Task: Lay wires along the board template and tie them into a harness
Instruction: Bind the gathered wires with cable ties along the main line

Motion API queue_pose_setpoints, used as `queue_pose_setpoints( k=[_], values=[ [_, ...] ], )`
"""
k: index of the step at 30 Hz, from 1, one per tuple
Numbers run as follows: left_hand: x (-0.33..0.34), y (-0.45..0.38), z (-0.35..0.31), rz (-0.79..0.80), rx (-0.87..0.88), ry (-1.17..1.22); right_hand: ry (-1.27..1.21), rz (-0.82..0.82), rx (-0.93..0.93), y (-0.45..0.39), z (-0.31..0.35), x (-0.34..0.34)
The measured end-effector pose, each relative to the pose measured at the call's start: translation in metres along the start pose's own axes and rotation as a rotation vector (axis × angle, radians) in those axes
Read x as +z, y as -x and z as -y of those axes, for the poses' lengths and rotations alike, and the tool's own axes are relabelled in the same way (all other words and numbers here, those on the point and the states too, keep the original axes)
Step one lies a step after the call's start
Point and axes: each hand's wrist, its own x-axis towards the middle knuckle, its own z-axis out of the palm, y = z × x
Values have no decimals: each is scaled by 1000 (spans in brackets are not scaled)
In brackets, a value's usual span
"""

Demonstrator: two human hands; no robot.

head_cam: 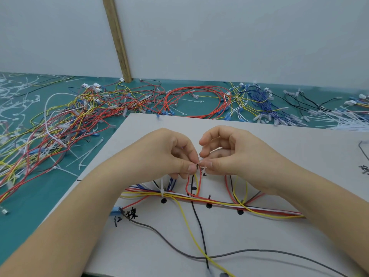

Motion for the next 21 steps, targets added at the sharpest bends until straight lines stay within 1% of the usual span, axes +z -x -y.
queue_pose_setpoints(
  k=[3,7,16,21],
  values=[
    [0,1,0,-16,22,-39,-44,18,8,0,0,-1],
    [0,0,2,-34,33,-71,-32,48,-3,0,-1,-2],
    [1,1,2,-73,43,-112,-62,19,-5,0,-1,-1],
    [1,2,1,-77,48,-123,-25,14,-14,-1,-2,-1]
  ],
)
